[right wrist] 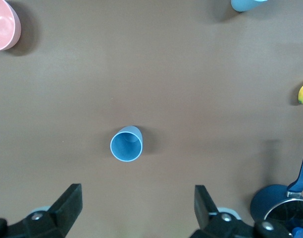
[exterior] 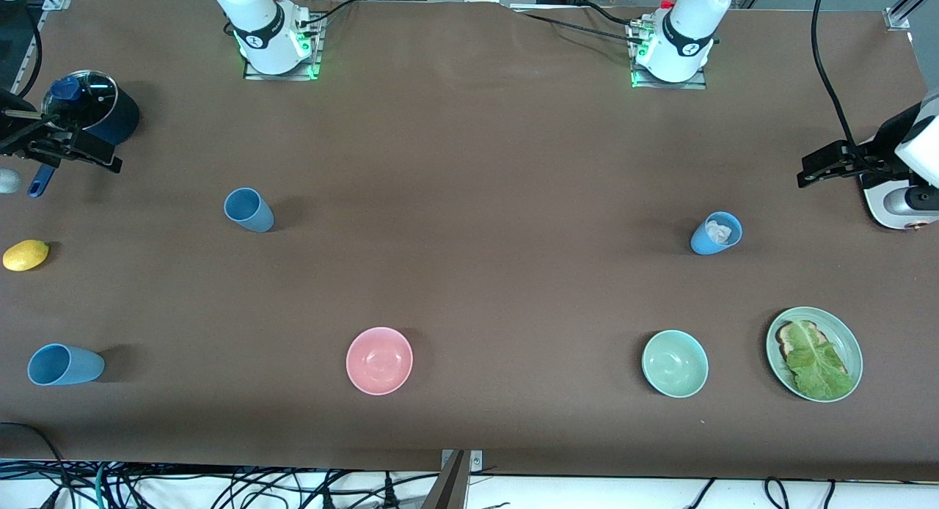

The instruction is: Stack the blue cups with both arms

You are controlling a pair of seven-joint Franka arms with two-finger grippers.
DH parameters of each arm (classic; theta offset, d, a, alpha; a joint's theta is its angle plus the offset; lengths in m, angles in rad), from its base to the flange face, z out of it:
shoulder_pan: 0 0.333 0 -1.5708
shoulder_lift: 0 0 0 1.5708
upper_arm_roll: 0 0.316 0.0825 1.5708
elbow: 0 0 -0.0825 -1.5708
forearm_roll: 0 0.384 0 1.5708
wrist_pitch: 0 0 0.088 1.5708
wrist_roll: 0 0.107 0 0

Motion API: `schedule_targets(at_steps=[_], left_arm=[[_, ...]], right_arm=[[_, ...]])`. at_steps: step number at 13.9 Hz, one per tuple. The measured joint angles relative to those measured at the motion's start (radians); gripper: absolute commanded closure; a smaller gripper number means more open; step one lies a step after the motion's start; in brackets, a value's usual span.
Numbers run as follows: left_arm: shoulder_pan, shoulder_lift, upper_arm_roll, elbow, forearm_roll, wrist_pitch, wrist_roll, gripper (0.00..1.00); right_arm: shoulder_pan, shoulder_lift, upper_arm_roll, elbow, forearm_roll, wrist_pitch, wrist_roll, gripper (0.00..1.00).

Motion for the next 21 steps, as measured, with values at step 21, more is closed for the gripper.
schedule_targets(at_steps=[21], left_arm=[[0.000,0.022,0.000,0.000,0.000,0.004,0.000,0.00]], right_arm=[[0.000,0.000,0.000,0.000,0.000,-0.001,0.000,0.00]])
